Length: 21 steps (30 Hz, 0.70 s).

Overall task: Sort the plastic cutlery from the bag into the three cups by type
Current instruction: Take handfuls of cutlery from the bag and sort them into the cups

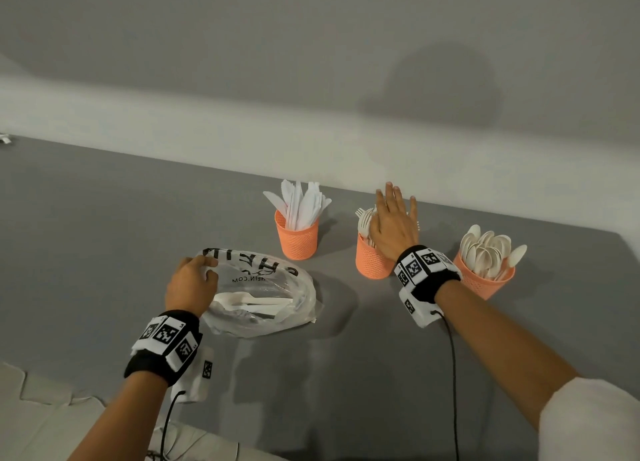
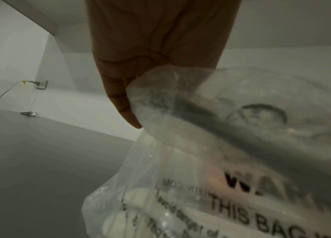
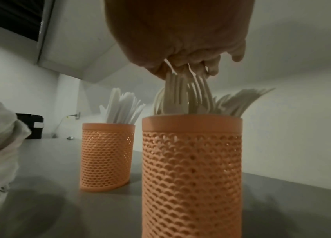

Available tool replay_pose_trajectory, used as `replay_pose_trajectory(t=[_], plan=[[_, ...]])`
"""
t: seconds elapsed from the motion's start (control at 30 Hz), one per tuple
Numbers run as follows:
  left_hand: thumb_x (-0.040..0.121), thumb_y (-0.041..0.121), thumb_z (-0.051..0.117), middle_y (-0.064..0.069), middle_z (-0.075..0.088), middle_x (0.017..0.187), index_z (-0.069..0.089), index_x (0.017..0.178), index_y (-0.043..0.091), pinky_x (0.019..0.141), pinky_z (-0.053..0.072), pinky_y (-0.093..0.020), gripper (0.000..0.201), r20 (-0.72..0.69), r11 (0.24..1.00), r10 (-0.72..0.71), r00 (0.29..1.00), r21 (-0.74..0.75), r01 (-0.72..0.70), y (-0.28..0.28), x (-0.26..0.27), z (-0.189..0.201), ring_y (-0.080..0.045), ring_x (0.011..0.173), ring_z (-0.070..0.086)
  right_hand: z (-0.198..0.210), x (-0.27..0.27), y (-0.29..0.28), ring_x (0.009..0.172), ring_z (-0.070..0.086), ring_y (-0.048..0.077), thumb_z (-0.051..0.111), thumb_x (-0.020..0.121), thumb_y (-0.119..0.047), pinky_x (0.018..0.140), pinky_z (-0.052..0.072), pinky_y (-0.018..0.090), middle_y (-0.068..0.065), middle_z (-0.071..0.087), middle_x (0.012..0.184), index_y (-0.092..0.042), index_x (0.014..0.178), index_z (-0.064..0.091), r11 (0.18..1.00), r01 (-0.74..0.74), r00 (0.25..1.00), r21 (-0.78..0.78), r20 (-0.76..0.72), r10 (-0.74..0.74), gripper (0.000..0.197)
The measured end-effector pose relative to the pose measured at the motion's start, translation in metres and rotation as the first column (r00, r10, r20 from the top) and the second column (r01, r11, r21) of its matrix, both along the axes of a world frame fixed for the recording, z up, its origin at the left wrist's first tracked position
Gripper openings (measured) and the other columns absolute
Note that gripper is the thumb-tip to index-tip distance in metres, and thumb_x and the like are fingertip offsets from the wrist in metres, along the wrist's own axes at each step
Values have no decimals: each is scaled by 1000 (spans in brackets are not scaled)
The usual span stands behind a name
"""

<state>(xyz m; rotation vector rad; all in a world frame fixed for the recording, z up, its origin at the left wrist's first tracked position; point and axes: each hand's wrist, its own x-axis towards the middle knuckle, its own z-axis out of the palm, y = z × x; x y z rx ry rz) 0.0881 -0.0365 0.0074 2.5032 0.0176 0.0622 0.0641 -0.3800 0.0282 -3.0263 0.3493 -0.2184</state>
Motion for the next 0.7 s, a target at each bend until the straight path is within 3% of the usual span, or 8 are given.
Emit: replay_pose_trajectory(t=[0.1, 0.23, 0.33, 0.4, 0.5, 0.57, 0.63, 0.7], plan=[[87, 1, 47, -18, 53, 124, 63, 109, 5, 87, 42, -37, 27, 0, 1000, -6, 1000, -4, 6, -2, 2, 3, -36, 104, 56, -7, 3, 4, 147, 4, 26, 23, 100, -31, 117, 0, 47, 13, 3, 158, -16, 150, 12, 994, -12, 1000, 105, -18, 14, 53], [87, 1, 48, -18, 52, 124, 61, 112, 4, 89, 41, -37, 28, -15, 1000, 3, 1000, -10, -3, -3, 2, 5, -36, 105, 55, -9, 6, 2, 143, 18, 29, 27, 99, -32, 117, 8, 47, 16, 14, 156, -16, 149, 17, 996, -12, 1000, 89, 0, 12, 53], [87, 1, 48, -18, 52, 124, 61, 113, 6, 89, 41, -36, 30, -49, 1000, 5, 999, -23, -6, -1, 1, 7, -36, 106, 55, -7, 4, 6, 146, 6, 30, 26, 99, -39, 116, -1, 50, 18, 4, 157, -16, 149, 13, 994, 45, 998, 101, -36, -42, 57], [87, 2, 49, -18, 53, 124, 61, 115, 9, 90, 41, -36, 31, -80, 999, 2, 997, -33, -5, 1, 1, 8, -36, 108, 54, -5, 0, 19, 146, 1, 30, 23, 97, -45, 115, -5, 50, 18, 4, 157, -16, 149, 16, 993, 46, 997, 111, 53, -52, 60], [86, 4, 51, -18, 53, 125, 59, 119, 14, 90, 41, -34, 35, -117, 999, -26, 993, -47, 21, 4, 1, 13, -35, 109, 54, 3, -8, 59, 130, 40, 32, 27, 91, -42, 111, 27, 48, 19, 45, 138, -9, 132, 49, 921, -280, 918, 271, 357, 174, 57], [85, 7, 54, -17, 52, 127, 56, 123, 18, 90, 41, -33, 40, -145, 999, -44, 988, -36, 40, 5, -1, 17, -34, 110, 54, 7, -13, 95, 97, 58, 22, 38, 91, -29, 87, 49, 41, 13, 63, 105, -5, 108, 65, 765, -545, 797, 341, 494, 348, 41], [84, 7, 56, -16, 51, 129, 53, 128, 21, 92, 42, -35, 46, -154, 997, -69, 986, -30, 65, 7, -4, 20, -33, 112, 54, 8, -20, 131, 74, 62, 17, 49, 90, -16, 69, 53, 34, 10, 69, 88, -4, 98, 69, 627, -665, 740, 407, 476, 475, 25], [83, 5, 57, -16, 49, 131, 47, 134, 22, 95, 41, -36, 55, -158, 993, -120, 980, -20, 119, 6, -8, 23, -33, 114, 52, 5, -23, 161, 71, 63, 23, 52, 89, -14, 67, 52, 35, 10, 71, 85, -7, 97, 69, 608, -670, 741, 426, 335, 582, 21]])
